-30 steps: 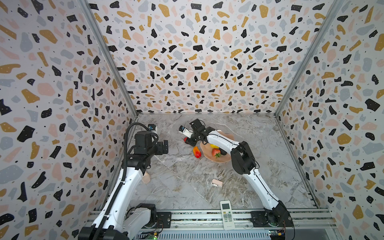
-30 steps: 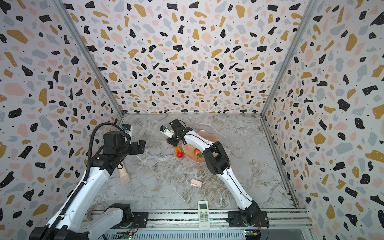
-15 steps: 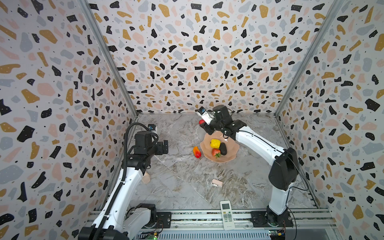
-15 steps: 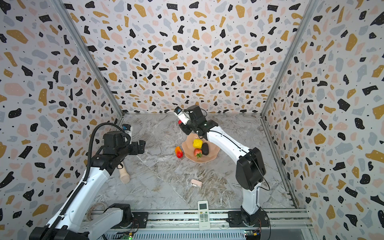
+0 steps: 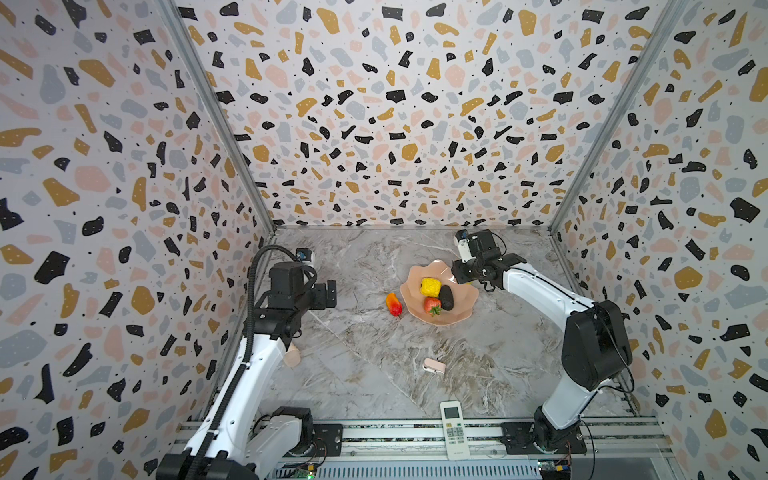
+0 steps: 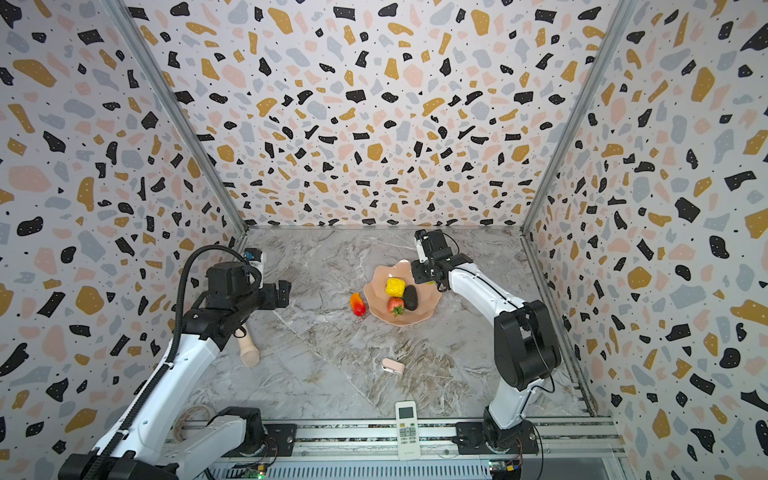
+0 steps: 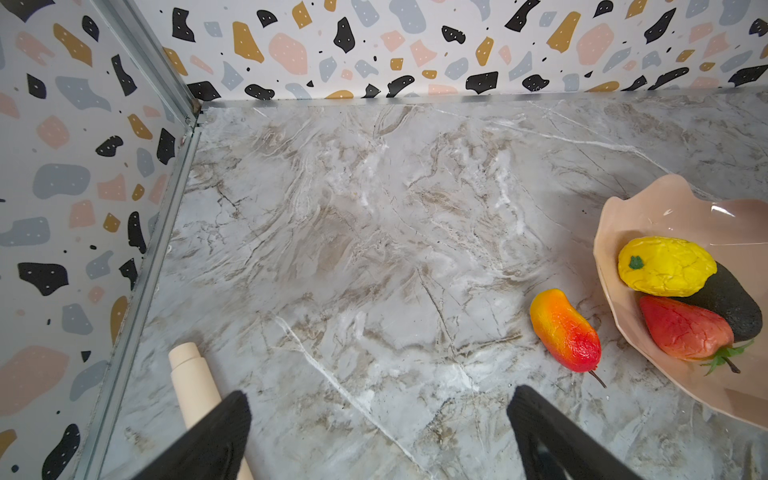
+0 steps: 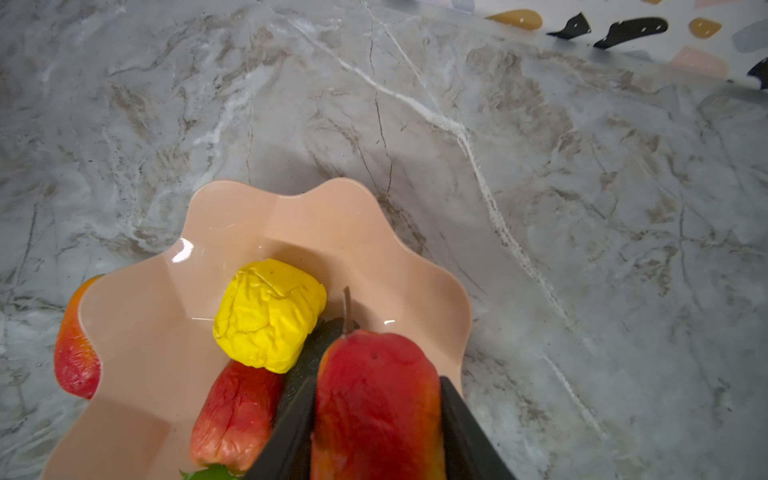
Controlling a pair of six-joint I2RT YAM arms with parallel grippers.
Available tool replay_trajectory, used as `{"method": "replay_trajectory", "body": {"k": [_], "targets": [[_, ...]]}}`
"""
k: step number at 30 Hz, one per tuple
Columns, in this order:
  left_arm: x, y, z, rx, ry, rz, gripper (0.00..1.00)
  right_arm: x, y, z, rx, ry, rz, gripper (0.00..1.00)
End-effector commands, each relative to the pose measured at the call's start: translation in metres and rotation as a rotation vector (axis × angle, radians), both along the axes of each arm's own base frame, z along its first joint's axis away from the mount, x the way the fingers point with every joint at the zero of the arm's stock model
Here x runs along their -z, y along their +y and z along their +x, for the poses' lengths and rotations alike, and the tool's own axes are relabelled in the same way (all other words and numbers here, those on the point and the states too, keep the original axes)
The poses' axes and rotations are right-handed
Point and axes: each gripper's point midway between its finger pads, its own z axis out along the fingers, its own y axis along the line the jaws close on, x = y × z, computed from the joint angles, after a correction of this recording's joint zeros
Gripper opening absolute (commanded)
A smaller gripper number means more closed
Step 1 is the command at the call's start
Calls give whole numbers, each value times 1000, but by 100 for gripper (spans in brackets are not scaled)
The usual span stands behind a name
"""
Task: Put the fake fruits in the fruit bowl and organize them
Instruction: 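Carry the mango with the right gripper into the bowl and release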
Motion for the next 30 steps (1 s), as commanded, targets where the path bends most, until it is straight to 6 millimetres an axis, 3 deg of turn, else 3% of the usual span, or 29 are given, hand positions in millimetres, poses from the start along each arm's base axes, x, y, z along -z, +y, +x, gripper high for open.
{"method": "replay_trajectory", "body": {"k": [1,9,17,23,30], "targets": [[-4,-1,2,12,-26,-3,100,6,2,-3,29,35,38,0],[-5,-1,3,13,-29,-4,100,41,-4,-12,48,108,36,0],[-5,-2,3,14,-28,-3,100,63,-1,-15,29,134,40,14],[-4,-2,3,16,-25,-5,100,62,5,-13,10,129,58,45],[-4,-2,3,19,-26,-6,100,46,5,-10,-1,99,48,69]]}}
